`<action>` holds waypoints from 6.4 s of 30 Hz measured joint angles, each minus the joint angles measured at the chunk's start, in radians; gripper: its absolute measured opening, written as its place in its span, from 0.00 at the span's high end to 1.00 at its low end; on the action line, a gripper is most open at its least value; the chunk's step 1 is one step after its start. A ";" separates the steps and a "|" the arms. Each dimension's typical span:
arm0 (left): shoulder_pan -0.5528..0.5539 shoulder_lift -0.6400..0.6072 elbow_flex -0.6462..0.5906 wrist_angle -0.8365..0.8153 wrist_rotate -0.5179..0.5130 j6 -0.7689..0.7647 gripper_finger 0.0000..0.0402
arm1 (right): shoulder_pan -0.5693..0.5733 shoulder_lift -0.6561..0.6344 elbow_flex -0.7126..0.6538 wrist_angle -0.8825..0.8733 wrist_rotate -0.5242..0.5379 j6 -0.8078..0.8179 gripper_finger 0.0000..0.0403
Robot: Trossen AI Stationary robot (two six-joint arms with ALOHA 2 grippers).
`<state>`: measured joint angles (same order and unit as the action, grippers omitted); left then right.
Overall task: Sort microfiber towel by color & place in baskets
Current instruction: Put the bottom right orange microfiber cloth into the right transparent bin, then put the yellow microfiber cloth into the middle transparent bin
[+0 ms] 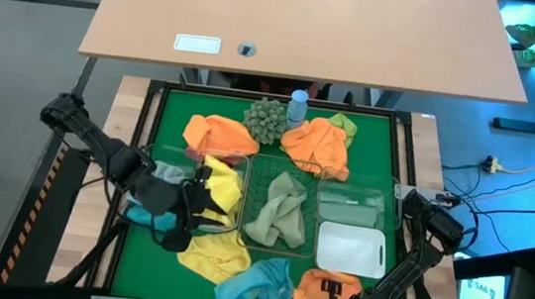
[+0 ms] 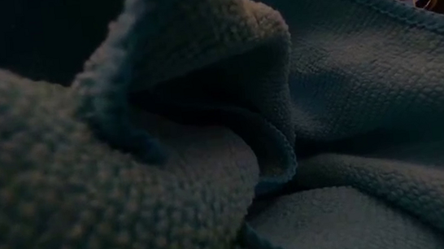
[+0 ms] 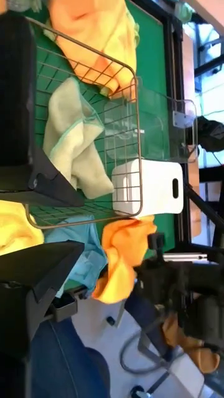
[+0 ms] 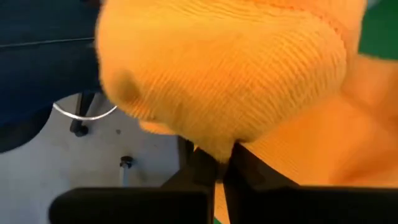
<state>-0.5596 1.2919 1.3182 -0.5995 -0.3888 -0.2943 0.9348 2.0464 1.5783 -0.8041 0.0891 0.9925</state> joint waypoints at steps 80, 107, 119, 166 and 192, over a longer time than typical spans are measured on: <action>-0.130 0.004 -0.475 0.615 -0.225 -0.218 0.77 | -0.346 -1.102 -0.392 -0.687 0.364 0.048 0.99; -0.130 0.004 -0.474 0.615 -0.228 -0.167 0.77 | -0.346 -1.185 -0.768 -0.455 0.663 0.393 0.99; -0.130 0.004 -0.474 0.615 -0.193 -0.174 0.77 | -0.346 -1.185 -0.768 -0.482 0.596 0.361 0.99; -0.142 0.004 -0.474 0.552 0.228 -0.437 0.77 | -0.346 -0.910 -0.768 -0.483 0.219 0.278 0.43; -0.141 0.121 -0.473 0.518 0.143 -0.432 0.62 | -0.346 -0.910 -0.768 -0.480 0.212 0.278 0.42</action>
<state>-0.7006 1.4128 0.8452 -0.0817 -0.2461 -0.7261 0.5884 1.1366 0.8104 -1.2843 0.3016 1.2701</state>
